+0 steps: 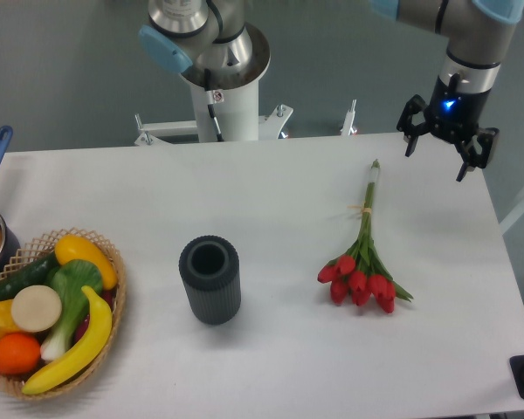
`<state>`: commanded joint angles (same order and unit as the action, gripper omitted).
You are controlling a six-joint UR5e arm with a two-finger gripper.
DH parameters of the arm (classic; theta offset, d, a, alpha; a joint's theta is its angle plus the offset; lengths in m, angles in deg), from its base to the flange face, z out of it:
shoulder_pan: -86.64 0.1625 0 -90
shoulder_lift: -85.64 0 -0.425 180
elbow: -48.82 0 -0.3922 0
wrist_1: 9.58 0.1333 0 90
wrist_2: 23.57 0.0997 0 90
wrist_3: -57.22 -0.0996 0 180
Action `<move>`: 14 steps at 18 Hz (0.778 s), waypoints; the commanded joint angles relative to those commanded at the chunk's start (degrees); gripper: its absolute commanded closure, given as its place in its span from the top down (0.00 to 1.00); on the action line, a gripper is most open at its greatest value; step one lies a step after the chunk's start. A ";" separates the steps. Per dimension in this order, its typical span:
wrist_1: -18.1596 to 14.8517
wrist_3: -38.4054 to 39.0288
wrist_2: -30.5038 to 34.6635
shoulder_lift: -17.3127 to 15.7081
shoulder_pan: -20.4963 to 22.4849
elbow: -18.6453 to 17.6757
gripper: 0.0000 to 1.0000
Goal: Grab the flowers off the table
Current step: 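Move the open gripper over the green tulip stems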
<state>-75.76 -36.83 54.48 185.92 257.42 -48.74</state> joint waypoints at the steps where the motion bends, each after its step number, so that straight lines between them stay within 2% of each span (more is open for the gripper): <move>1: 0.00 1.22 -0.26 0.00 -0.09 -0.44 1.00; 6: 0.35 13.52 -0.79 1.14 -0.96 -2.29 1.00; 14: 0.62 13.98 -2.73 5.53 -2.20 -6.15 1.00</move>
<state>-75.14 -22.84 51.76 191.45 255.22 -54.89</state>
